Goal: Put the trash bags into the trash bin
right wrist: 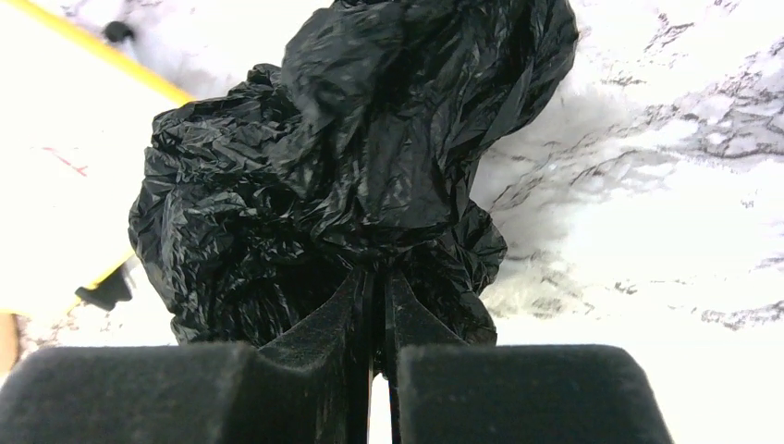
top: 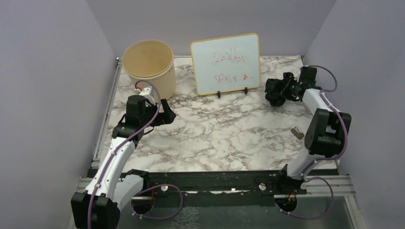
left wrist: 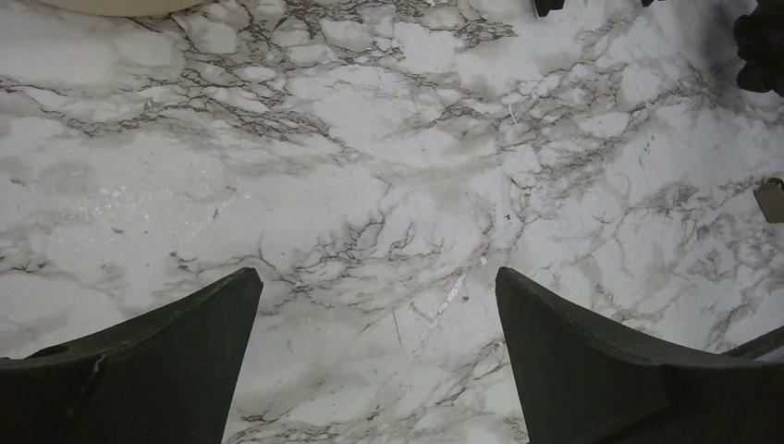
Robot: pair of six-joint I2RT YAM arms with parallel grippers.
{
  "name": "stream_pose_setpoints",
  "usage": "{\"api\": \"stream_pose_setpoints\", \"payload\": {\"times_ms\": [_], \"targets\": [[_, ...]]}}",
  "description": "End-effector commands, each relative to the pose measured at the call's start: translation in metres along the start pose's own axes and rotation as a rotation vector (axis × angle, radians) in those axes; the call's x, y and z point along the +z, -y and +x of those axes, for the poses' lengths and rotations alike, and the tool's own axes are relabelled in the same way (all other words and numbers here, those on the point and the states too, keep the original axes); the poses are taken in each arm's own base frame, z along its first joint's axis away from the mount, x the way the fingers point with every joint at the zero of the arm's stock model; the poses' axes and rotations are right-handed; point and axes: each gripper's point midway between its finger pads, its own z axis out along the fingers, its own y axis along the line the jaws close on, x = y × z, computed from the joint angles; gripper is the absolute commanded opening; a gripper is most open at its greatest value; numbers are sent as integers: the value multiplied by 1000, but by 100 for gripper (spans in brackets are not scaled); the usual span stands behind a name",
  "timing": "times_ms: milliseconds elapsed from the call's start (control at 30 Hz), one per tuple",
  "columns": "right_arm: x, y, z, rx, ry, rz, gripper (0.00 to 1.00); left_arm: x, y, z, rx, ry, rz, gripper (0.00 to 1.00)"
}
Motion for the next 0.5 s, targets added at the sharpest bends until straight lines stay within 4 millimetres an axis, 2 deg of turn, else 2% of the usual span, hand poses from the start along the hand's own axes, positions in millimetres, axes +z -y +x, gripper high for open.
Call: {"api": "stream_pose_setpoints", "payload": {"times_ms": [0, 167, 267, 400, 467], "targets": [[-26, -16, -5, -33, 61, -75, 10, 1, 0, -5, 17, 19, 9, 99], [-50, -16, 5, -20, 97, -78, 10, 2, 1, -4, 17, 16, 12, 99], [-63, -36, 22, -1, 79, -210, 9, 3, 2, -4, 19, 12, 22, 99], [-65, -73, 80, -8, -116, -436, 10, 6, 9, -1, 24, -4, 65, 99], [-66, -98, 126, -98, -240, -483, 10, 7, 16, 1, 27, -21, 113, 99]]}}
